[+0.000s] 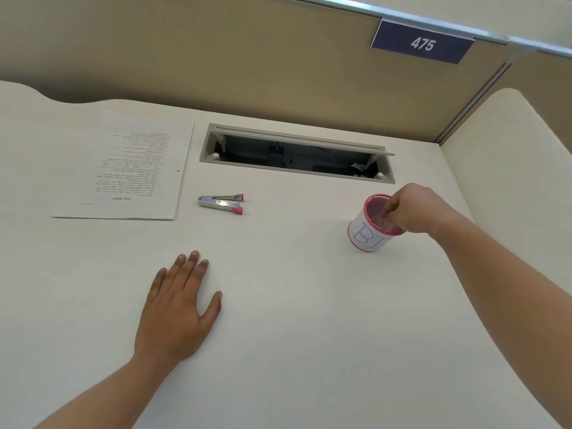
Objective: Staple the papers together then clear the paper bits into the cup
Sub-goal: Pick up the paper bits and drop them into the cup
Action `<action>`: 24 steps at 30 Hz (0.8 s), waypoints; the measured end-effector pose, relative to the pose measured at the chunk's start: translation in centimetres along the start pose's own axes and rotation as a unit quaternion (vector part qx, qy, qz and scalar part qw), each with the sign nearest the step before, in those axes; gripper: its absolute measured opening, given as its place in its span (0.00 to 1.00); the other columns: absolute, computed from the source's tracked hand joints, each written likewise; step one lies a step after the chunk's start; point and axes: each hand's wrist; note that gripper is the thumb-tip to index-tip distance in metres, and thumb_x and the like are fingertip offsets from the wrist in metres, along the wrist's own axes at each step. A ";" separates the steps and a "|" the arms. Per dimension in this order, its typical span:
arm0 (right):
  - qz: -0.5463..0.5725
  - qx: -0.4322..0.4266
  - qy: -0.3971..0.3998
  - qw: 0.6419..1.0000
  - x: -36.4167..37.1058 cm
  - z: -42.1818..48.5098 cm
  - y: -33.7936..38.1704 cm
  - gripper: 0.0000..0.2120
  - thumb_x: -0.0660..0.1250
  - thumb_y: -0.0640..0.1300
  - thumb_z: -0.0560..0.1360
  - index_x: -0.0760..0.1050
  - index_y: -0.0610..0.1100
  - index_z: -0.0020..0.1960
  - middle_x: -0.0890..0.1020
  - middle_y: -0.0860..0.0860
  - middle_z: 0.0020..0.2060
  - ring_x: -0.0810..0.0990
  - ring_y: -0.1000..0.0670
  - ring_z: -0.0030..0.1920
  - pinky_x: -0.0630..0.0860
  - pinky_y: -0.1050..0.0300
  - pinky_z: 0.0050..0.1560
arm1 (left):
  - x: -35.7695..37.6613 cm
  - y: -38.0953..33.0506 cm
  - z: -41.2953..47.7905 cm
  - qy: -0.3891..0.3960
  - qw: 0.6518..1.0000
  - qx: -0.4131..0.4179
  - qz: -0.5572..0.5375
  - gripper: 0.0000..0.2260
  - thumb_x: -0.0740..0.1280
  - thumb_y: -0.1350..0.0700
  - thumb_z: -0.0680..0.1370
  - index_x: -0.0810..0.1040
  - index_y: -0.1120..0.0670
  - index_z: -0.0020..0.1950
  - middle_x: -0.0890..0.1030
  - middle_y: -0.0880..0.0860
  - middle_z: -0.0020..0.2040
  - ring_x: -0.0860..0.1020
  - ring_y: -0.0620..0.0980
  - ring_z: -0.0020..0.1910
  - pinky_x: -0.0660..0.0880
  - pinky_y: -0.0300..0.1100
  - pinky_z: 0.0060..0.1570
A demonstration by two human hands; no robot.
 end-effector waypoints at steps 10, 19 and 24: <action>0.131 -0.113 -0.055 0.983 4.3 -5.3 5.9 0.07 0.67 0.42 0.71 0.83 0.50 0.41 0.84 0.55 0.38 0.82 0.50 0.42 0.80 0.55 0.44 | -0.2 -0.1 0.1 0.001 1.000 0.001 0.002 0.30 0.54 0.39 0.79 0.68 0.53 0.76 0.66 0.51 0.79 0.62 0.51 0.79 0.53 0.51 0.78; 0.040 -0.169 0.076 0.982 12.8 -8.4 9.5 0.06 0.66 0.41 0.73 0.83 0.45 0.46 0.85 0.48 0.44 0.83 0.44 0.44 0.81 0.51 0.47 | -0.2 -0.1 0.0 -0.002 1.000 -0.001 -0.001 0.30 0.54 0.39 0.79 0.68 0.53 0.76 0.66 0.52 0.79 0.61 0.51 0.79 0.54 0.52 0.78; -0.002 -0.169 0.048 0.984 13.7 -8.3 10.2 0.06 0.66 0.43 0.73 0.79 0.42 0.42 0.83 0.46 0.37 0.81 0.42 0.39 0.80 0.52 0.41 | -0.2 -0.2 0.0 -0.002 1.000 -0.002 -0.003 0.30 0.54 0.39 0.79 0.68 0.54 0.76 0.65 0.52 0.79 0.61 0.51 0.79 0.54 0.52 0.78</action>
Point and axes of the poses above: each hand's wrist, its own z-axis towards the middle knuckle, its own x-axis out of the palm, y = z × x
